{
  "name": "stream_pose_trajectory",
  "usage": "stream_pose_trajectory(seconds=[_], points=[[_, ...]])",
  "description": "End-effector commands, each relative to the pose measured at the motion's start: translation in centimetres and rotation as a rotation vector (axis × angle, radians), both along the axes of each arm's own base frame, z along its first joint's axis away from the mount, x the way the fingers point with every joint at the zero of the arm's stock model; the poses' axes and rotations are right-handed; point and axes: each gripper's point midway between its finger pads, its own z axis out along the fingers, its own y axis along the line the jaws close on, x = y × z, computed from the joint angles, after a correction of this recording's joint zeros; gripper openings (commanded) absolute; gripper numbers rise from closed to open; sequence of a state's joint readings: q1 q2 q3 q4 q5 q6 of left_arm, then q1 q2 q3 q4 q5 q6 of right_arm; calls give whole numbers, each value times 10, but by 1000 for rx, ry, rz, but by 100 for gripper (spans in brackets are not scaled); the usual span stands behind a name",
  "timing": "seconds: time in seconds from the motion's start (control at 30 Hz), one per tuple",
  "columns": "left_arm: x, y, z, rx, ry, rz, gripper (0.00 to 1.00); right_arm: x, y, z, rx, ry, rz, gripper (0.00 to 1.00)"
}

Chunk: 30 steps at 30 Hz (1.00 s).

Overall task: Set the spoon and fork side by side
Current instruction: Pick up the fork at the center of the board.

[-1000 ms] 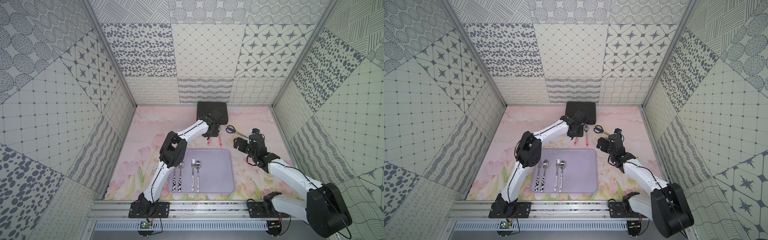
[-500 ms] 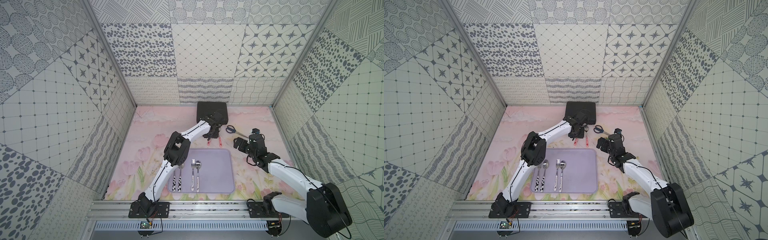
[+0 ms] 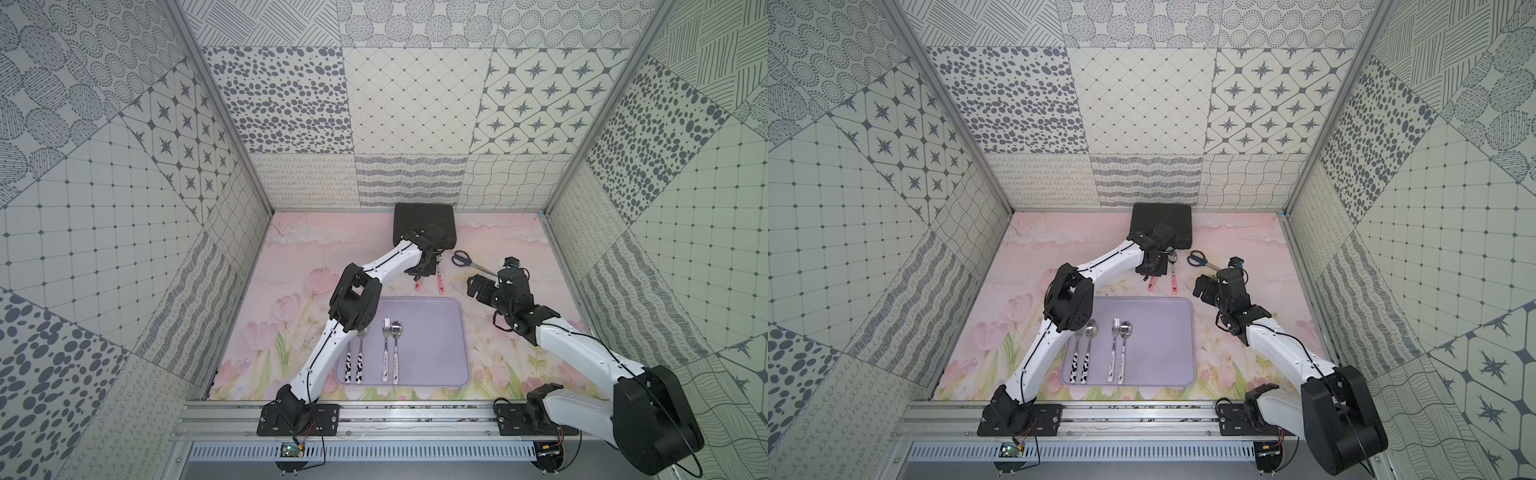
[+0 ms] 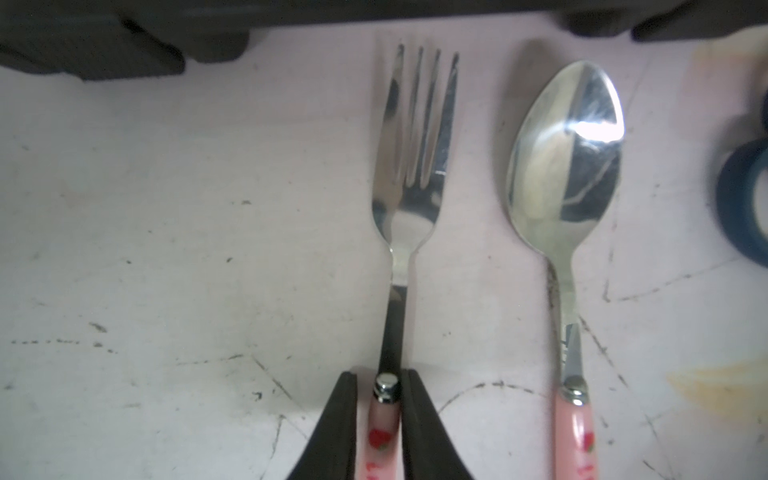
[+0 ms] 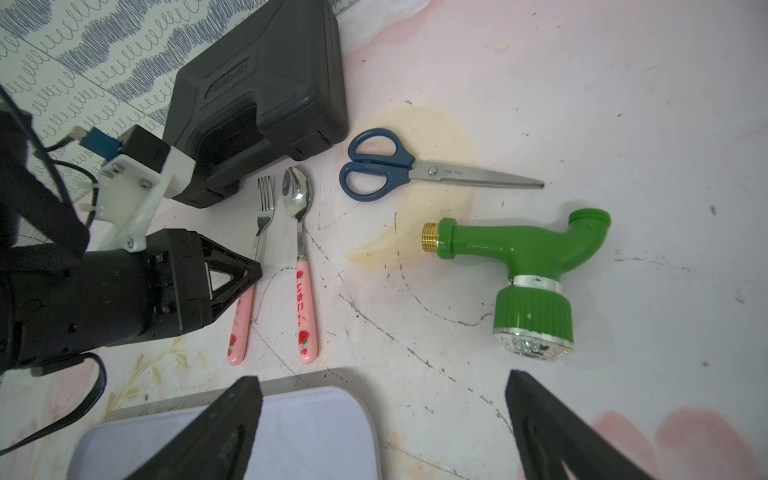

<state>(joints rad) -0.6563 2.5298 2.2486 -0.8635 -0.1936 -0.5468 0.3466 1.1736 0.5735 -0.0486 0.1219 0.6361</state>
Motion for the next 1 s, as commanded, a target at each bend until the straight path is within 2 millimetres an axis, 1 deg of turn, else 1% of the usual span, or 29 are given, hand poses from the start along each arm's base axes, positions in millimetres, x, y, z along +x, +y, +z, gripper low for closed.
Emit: stream_pose_trajectory(seconds=[0.0,0.17,0.23,0.5,0.7,0.83,0.97], points=[[-17,17,-14,70,85,0,16,3,0,3,-8,-26,-2,97],[-18,17,-8,66,85,9,3,4,0,4,-10,-28,-3,97],[-18,18,-5,62,80,12,0,3,0,4,-9,-28,-3,97],[-17,19,23,22,14,21,0,3,-1,4,-8,-28,-3,97],[-20,23,45,-3,-26,47,0,3,0,4,-9,-29,-2,97],[-28,25,55,-29,-45,53,0,3,0,6,-8,-33,-1,97],[-43,27,56,-56,-35,62,0,3,0,6,-6,-33,-1,97]])
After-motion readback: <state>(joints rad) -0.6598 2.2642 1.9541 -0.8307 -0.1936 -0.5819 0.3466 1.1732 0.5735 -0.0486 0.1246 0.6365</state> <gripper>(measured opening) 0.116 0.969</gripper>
